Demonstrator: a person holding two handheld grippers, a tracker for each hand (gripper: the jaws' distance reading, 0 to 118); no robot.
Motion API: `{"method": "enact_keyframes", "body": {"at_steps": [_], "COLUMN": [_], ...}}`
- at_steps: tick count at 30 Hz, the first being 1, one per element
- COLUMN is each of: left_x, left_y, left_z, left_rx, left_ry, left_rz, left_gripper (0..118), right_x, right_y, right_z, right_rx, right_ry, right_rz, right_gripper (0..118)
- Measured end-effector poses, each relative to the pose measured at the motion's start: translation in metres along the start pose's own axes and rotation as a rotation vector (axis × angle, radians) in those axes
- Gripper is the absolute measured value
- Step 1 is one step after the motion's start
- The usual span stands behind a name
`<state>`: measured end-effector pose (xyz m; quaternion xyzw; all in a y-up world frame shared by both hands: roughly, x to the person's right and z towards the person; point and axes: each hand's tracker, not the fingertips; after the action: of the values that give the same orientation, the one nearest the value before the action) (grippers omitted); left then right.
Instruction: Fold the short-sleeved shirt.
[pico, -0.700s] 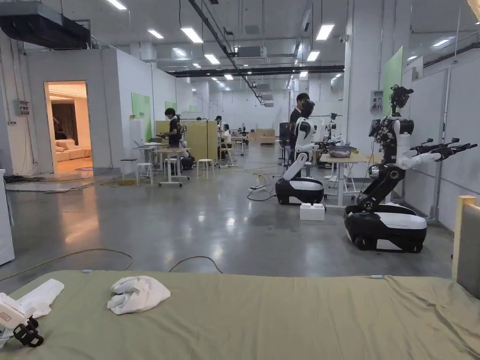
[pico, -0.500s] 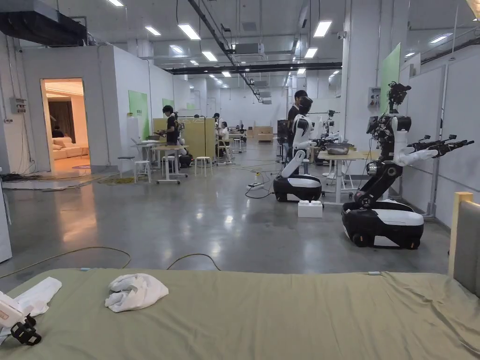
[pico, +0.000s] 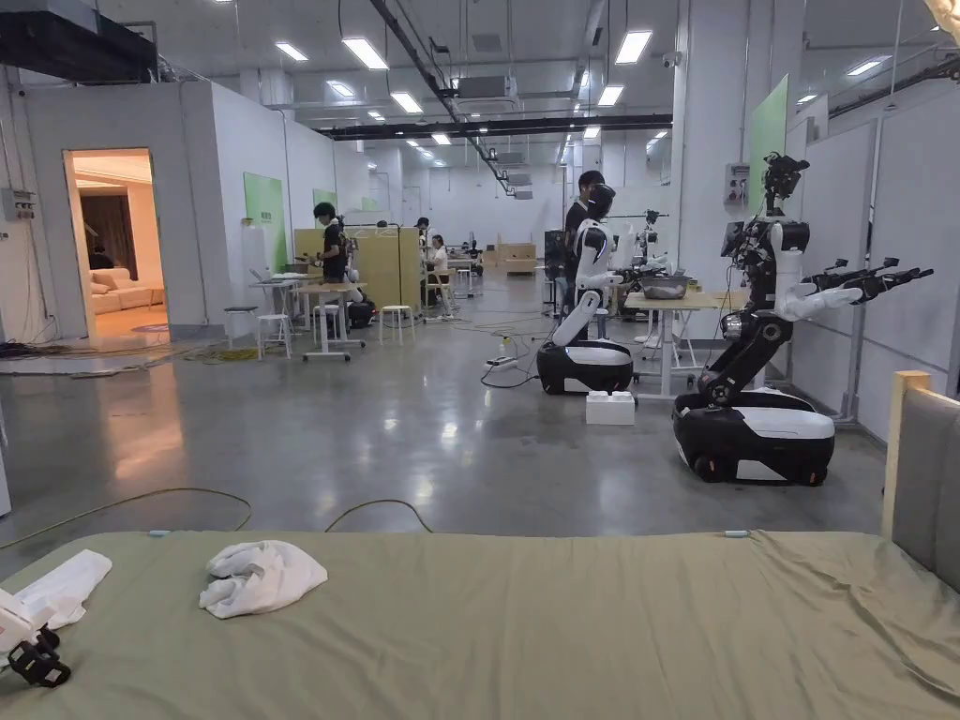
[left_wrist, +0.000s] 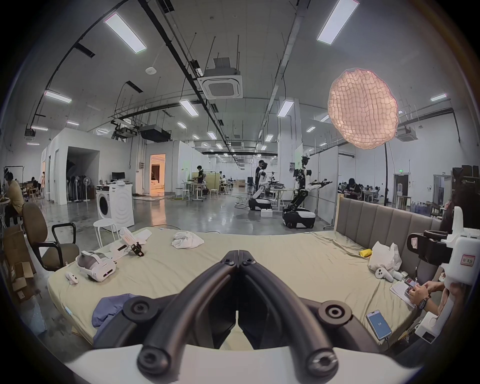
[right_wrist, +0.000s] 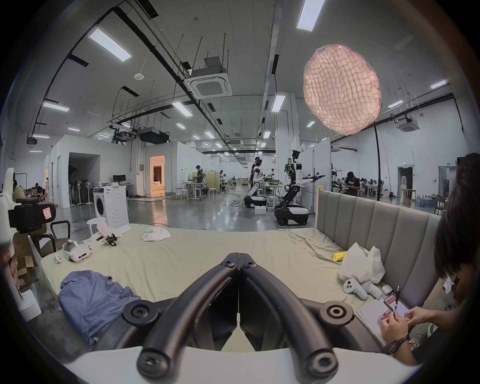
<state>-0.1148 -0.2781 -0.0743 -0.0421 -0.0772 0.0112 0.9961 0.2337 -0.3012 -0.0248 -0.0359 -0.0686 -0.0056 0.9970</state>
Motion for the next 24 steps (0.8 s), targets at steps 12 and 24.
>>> {"method": "enact_keyframes", "body": {"at_steps": [12,24], "left_x": [0.029,-0.029], "left_y": [-0.082,-0.027], "left_z": [-0.023,-0.02], "left_rx": [-0.099,-0.113], "left_ry": [-0.041,-0.072], "left_rz": [-1.559,-0.103], "left_gripper": [0,0], "right_x": [-0.027,0.013], "right_y": [-0.069,-0.024], "right_z": [-0.008,-0.023], "right_rx": [0.087,-0.131], "right_ry": [-0.017,-0.034], "right_rz": [1.638,0.195], "right_gripper": [0,0]}}
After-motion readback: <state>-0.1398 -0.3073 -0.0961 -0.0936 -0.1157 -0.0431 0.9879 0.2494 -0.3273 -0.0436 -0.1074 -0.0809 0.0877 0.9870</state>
